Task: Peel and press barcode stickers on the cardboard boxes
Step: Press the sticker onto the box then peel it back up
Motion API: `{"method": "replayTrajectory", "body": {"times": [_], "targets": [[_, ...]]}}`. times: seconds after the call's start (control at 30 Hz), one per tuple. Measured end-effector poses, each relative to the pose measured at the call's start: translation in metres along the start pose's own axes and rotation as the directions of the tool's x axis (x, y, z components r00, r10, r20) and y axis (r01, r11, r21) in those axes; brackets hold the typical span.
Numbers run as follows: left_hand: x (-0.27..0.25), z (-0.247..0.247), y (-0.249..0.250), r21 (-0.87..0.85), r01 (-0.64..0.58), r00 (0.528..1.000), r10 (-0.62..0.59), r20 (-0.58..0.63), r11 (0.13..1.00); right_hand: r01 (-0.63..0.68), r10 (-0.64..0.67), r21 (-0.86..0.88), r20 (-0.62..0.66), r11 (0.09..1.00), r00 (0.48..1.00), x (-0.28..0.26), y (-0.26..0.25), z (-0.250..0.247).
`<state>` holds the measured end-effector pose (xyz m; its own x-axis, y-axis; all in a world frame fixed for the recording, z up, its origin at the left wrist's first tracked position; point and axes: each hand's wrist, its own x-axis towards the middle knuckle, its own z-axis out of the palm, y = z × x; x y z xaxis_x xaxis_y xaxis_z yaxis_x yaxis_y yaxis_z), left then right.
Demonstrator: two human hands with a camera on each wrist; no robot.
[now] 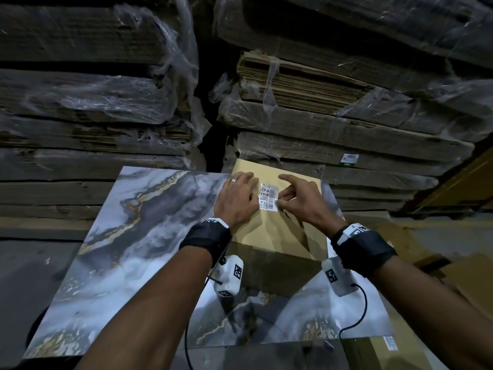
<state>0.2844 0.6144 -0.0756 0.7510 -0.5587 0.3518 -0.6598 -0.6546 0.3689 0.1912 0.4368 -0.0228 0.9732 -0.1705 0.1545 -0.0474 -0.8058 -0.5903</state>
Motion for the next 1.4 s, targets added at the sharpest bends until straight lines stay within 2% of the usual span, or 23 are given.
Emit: {"method": "replayTrajectory", "body": {"times": [0.27, 0.43, 0.57, 0.7, 0.9, 0.97, 1.1, 1.2, 1.27, 1.4], "targets": [[-0.002, -0.004, 0.003, 0.014, -0.006, 1.000, 0.006, 0.005, 1.000, -0.046, 0.040, -0.086, -0.067, 0.995, 0.997, 0.006, -0.011, 0.005], [-0.003, -0.009, 0.004, 0.023, -0.010, 1.000, 0.009, 0.018, 1.000, -0.238, 0.236, -0.047, -0.039, 0.970, 0.971, 0.020, -0.020, 0.004], [-0.003, -0.012, 0.006, 0.034, -0.010, 1.000, 0.009, 0.026, 0.999, -0.426, 0.428, 0.077, -0.018, 0.902, 0.904, 0.033, -0.027, 0.003], [-0.004, -0.016, 0.008, 0.046, -0.013, 1.000, 0.012, 0.016, 0.999, -0.487, 0.489, 0.097, 0.002, 0.868, 0.872, 0.038, -0.032, 0.003], [-0.005, -0.018, 0.009, 0.023, -0.003, 1.000, 0.002, 0.022, 1.000, -0.461, 0.461, 0.025, -0.058, 0.887, 0.885, 0.030, -0.035, 0.000], [-0.005, -0.017, 0.008, 0.014, -0.005, 0.999, 0.004, 0.033, 1.000, -0.413, 0.411, -0.010, -0.060, 0.911, 0.909, 0.022, -0.035, 0.000], [-0.005, -0.015, 0.007, 0.006, -0.006, 0.999, 0.006, 0.054, 1.000, -0.289, 0.262, -0.206, -0.150, 0.935, 0.953, 0.005, -0.035, 0.004], [-0.004, -0.014, 0.006, -0.005, -0.012, 0.999, 0.012, 0.041, 1.000, -0.311, 0.289, -0.105, -0.181, 0.945, 0.940, 0.001, -0.028, 0.005], [-0.004, -0.013, 0.006, 0.000, -0.024, 0.999, 0.024, 0.040, 1.000, -0.333, 0.314, -0.112, -0.156, 0.936, 0.937, -0.004, -0.027, 0.007], [-0.003, -0.011, 0.003, 0.015, -0.030, 0.998, 0.029, 0.053, 0.999, -0.234, 0.209, -0.148, -0.166, 0.961, 0.964, -0.017, -0.033, 0.019]]}}
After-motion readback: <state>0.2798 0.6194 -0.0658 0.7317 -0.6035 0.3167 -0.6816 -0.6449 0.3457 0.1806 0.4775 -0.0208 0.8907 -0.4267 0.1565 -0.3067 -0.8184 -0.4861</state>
